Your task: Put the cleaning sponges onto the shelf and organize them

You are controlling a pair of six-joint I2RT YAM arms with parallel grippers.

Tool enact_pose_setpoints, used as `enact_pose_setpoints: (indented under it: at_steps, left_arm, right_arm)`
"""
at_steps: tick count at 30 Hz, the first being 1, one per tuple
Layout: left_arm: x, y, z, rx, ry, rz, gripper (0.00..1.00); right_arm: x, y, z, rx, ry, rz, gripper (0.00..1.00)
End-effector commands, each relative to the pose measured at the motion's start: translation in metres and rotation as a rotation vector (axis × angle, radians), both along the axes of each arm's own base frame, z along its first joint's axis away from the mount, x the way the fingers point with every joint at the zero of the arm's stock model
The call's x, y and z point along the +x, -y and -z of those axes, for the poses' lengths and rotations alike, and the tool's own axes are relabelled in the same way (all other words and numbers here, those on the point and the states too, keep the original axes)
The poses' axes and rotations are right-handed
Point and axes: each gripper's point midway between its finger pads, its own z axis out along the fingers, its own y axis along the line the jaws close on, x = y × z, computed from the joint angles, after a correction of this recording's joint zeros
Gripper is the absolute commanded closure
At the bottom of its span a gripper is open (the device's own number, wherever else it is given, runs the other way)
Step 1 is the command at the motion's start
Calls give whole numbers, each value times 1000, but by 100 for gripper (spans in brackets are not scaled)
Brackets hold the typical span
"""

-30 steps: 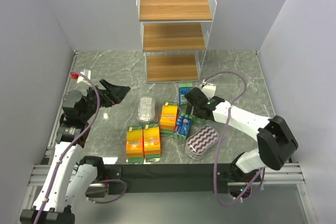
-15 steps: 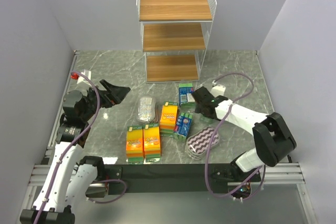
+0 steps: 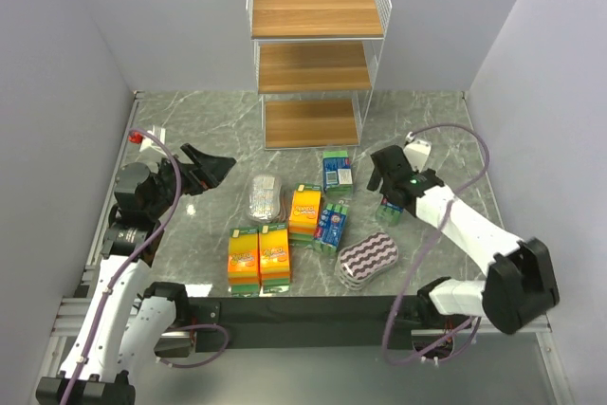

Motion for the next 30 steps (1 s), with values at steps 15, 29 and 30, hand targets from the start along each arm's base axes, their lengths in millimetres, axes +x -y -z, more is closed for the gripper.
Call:
enact_pose_setpoints:
  at_steps: [15,29,30]
  left_arm:
    - [-5,1,-10,0,31,11,1]
    - [-11,-1,-10,4,32,4,1]
    - [-11,-1,-10,6,32,3,1]
  right_arm:
    - [67,-144,-53,72,184,-631,0]
    - [81,-167,8,69,44,-724,0]
    - [82,-165,11,61,40,-708,0]
